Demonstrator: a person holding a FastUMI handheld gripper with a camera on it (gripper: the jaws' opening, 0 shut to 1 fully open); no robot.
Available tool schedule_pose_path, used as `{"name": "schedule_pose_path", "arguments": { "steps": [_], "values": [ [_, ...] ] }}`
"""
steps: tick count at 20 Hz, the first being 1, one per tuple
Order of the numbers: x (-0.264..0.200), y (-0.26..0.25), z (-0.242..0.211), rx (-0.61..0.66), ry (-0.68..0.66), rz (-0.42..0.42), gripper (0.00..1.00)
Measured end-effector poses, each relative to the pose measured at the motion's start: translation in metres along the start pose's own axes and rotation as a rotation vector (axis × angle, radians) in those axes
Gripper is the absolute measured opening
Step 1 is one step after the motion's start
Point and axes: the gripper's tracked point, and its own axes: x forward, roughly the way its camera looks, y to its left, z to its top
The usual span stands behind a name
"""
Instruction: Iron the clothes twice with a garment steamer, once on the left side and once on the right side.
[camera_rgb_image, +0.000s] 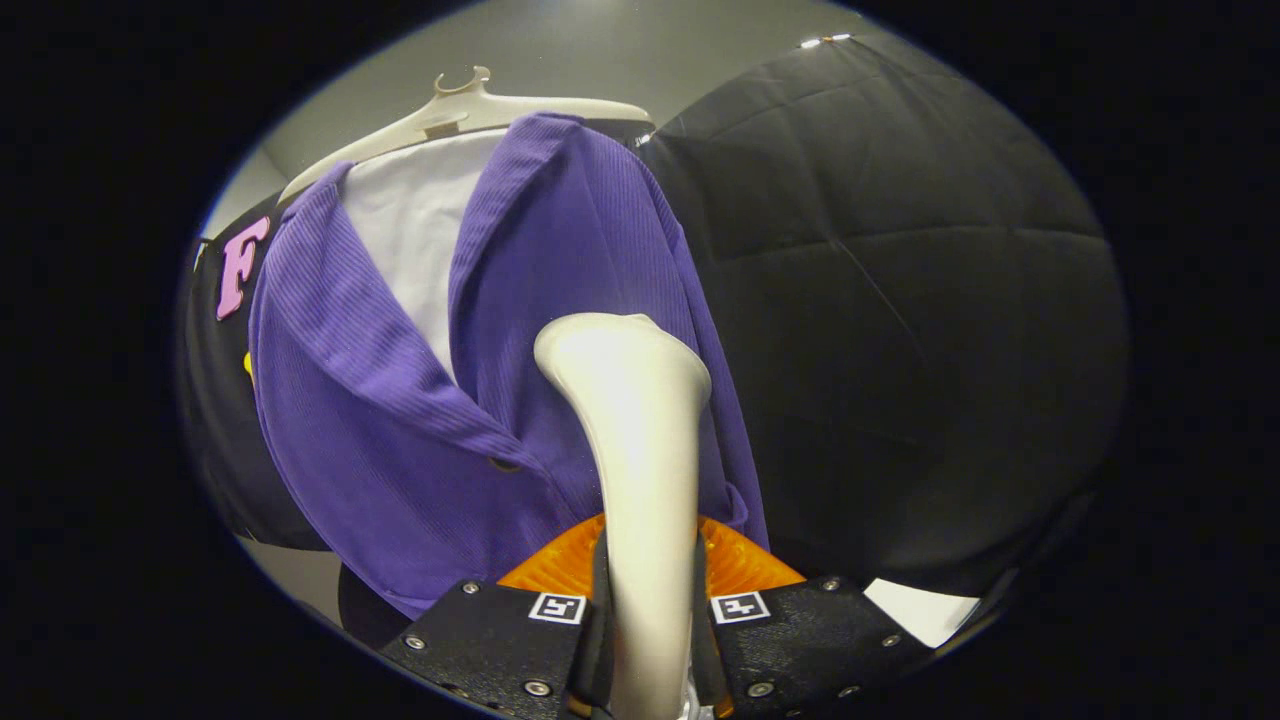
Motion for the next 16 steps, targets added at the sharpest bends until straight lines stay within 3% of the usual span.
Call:
{"name": "schedule_pose_path", "arguments": {
  "steps": [11, 16],
  "values": [
    [-0.002, -0.018, -0.088, -0.018, 0.157, 0.001, 0.31],
    [0.0, -0.017, -0.098, -0.023, 0.181, 0.024, 0.31]
  ]
}}
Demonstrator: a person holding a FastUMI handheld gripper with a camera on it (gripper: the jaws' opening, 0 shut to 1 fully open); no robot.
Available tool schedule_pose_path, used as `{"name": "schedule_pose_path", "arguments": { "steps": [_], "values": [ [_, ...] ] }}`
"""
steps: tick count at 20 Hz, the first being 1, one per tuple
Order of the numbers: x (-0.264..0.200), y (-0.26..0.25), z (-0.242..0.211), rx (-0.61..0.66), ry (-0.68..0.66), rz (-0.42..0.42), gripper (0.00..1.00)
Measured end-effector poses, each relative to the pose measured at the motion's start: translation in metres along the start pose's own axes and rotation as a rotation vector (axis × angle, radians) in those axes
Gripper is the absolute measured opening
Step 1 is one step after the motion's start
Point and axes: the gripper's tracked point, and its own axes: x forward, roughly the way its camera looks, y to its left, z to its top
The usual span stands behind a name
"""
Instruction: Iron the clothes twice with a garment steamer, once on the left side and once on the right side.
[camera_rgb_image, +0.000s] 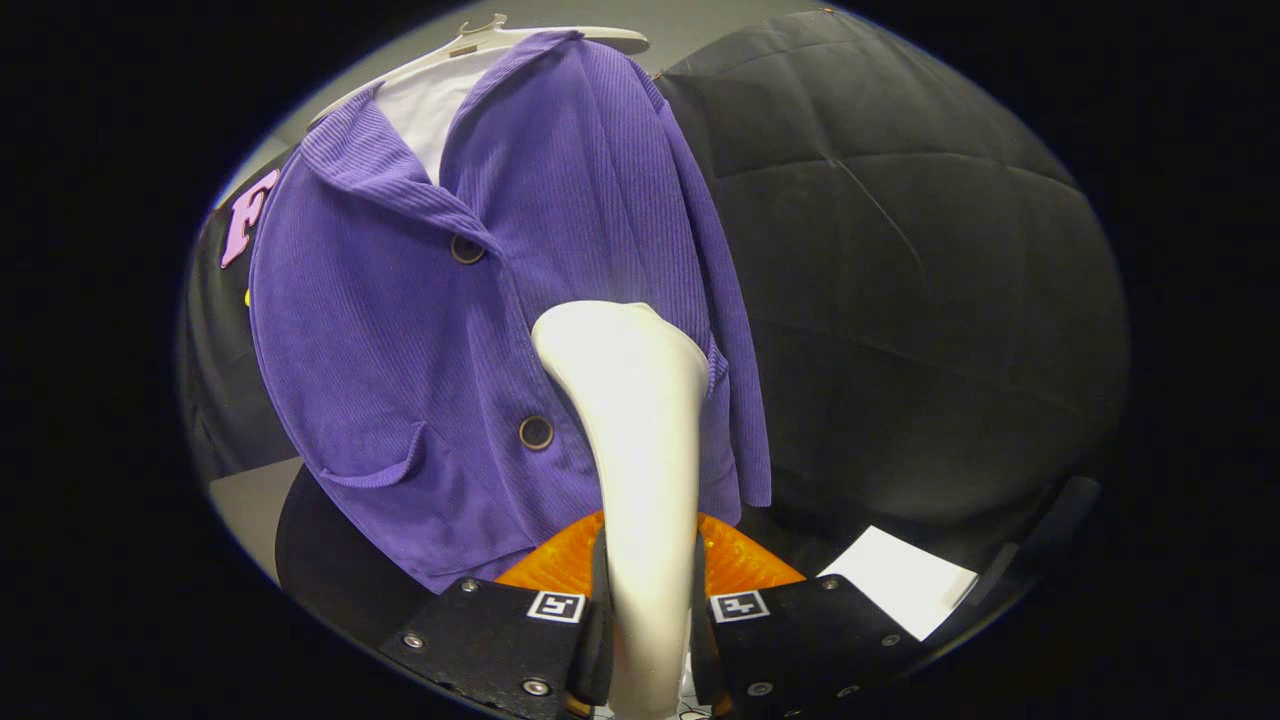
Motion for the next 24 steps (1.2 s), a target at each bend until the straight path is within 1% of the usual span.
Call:
{"name": "schedule_pose_path", "arguments": {
  "steps": [3, 6, 9, 12, 16, 19, 24],
  "values": [
    [-0.001, 0.001, -0.005, -0.012, 0.022, 0.009, 0.31],
    [0.0, 0.006, -0.019, -0.025, 0.07, 0.018, 0.31],
    [-0.013, 0.007, -0.044, -0.047, 0.099, 0.046, 0.31],
    [-0.03, 0.011, -0.058, -0.08, 0.11, 0.087, 0.31],
    [-0.067, 0.018, -0.072, -0.117, 0.096, 0.15, 0.31],
    [-0.104, 0.031, -0.077, -0.16, 0.074, 0.209, 0.31],
    [-0.176, 0.073, -0.074, -0.272, 0.026, 0.331, 0.31]
  ]
}}
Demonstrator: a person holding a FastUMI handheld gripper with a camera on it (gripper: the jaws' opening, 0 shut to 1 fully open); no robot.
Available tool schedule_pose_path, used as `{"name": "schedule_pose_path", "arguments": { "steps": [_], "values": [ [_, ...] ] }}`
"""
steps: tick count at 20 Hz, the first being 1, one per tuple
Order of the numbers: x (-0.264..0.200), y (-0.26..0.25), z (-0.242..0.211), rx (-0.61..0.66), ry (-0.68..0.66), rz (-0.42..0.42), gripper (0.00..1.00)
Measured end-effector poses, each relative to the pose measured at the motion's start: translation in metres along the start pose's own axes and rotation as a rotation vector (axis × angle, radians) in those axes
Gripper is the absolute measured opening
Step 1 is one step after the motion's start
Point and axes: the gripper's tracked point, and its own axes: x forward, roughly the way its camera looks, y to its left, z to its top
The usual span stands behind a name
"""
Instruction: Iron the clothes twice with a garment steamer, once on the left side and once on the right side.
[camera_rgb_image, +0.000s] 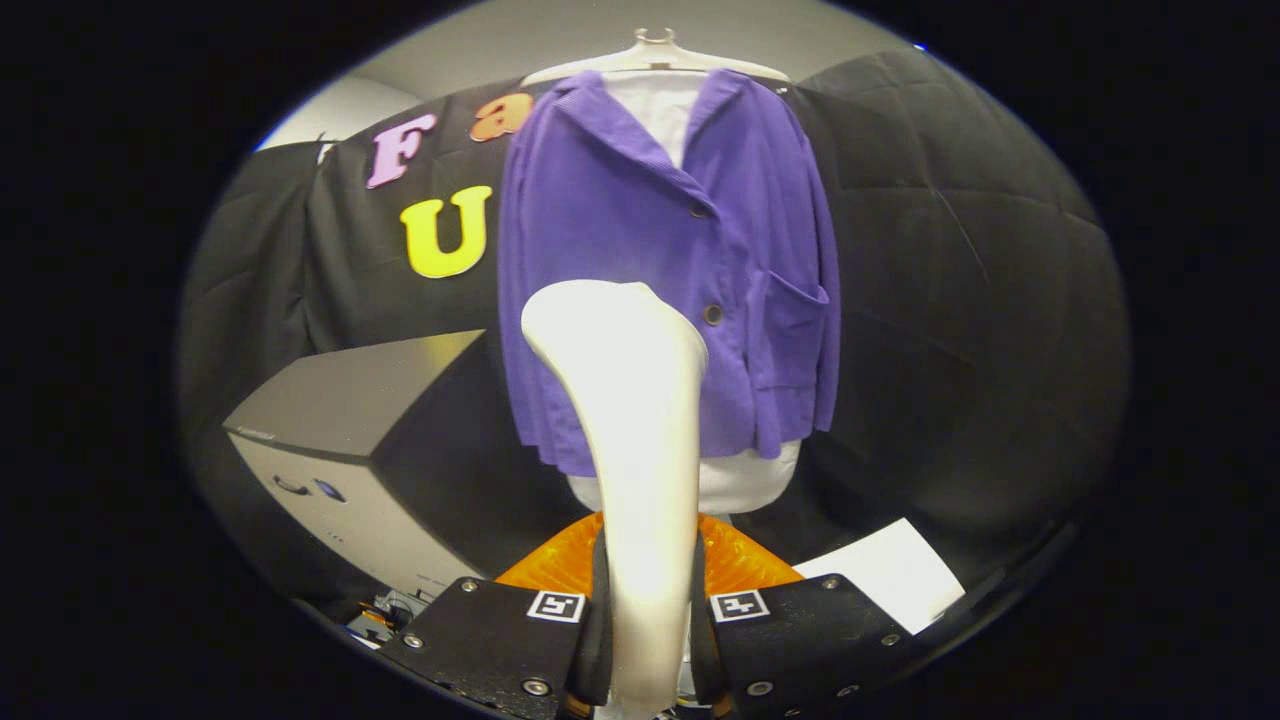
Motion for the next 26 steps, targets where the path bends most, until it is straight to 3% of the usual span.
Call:
{"name": "schedule_pose_path", "arguments": {
  "steps": [4, 10, 20, 26],
  "values": [
    [-0.035, 0.055, 0.037, -0.079, -0.081, 0.067, 0.31],
    [-0.082, 0.1, 0.095, -0.123, -0.222, 0.032, 0.31],
    [-0.162, 0.164, 0.057, -0.149, -0.301, 0.021, 0.32],
    [-0.187, 0.198, 0.024, -0.176, -0.325, 0.044, 0.32]
  ]
}}
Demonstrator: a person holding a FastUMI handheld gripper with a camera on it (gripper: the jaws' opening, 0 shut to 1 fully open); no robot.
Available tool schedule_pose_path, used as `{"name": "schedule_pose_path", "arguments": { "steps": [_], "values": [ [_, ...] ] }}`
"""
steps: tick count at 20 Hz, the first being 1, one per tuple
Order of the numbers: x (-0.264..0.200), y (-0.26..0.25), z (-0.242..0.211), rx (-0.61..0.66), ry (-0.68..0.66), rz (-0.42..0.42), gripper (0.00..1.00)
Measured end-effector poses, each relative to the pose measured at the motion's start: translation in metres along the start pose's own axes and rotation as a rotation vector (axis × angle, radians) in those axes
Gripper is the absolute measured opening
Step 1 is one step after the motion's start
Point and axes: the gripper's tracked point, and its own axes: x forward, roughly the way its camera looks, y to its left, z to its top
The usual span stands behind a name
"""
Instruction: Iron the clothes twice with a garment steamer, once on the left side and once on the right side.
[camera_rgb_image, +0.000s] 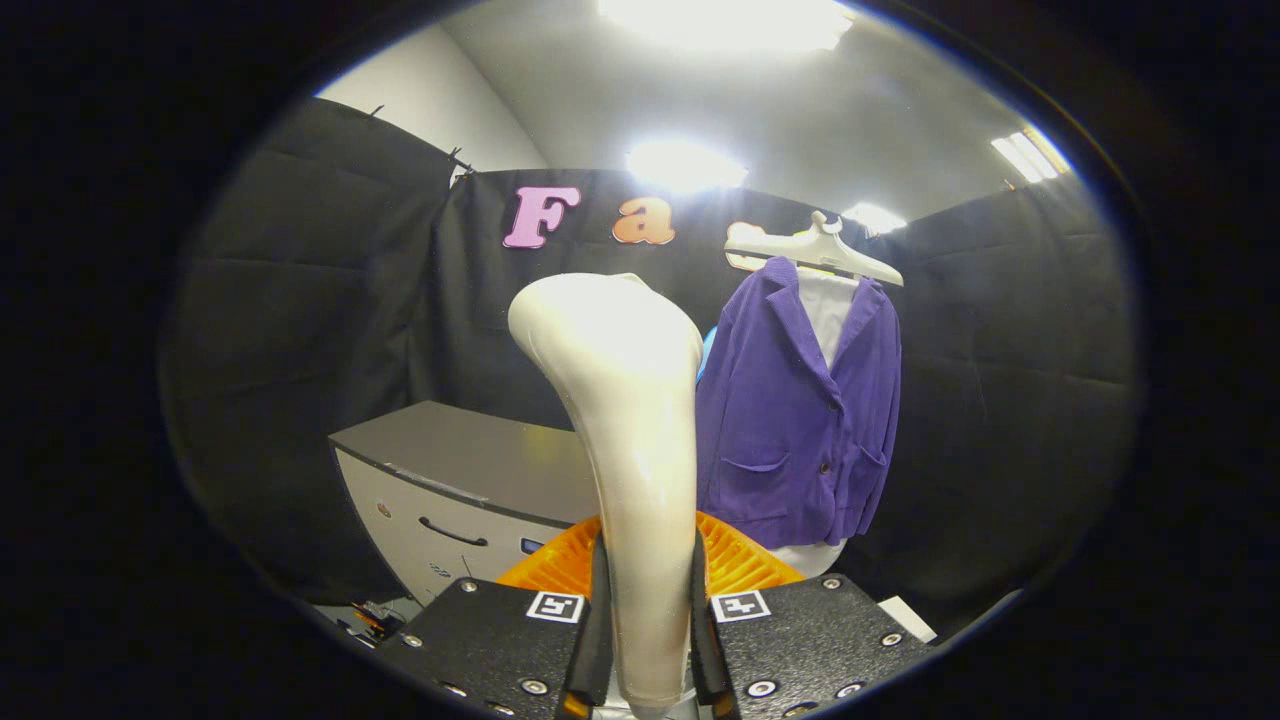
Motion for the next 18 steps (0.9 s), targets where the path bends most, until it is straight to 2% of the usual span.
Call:
{"name": "schedule_pose_path", "arguments": {
  "steps": [11, 18],
  "values": [
    [-0.04, -0.005, -0.019, 0.024, -0.05, -0.034, 0.32],
    [-0.049, -0.006, -0.049, 0.032, -0.012, -0.047, 0.32]
  ]
}}
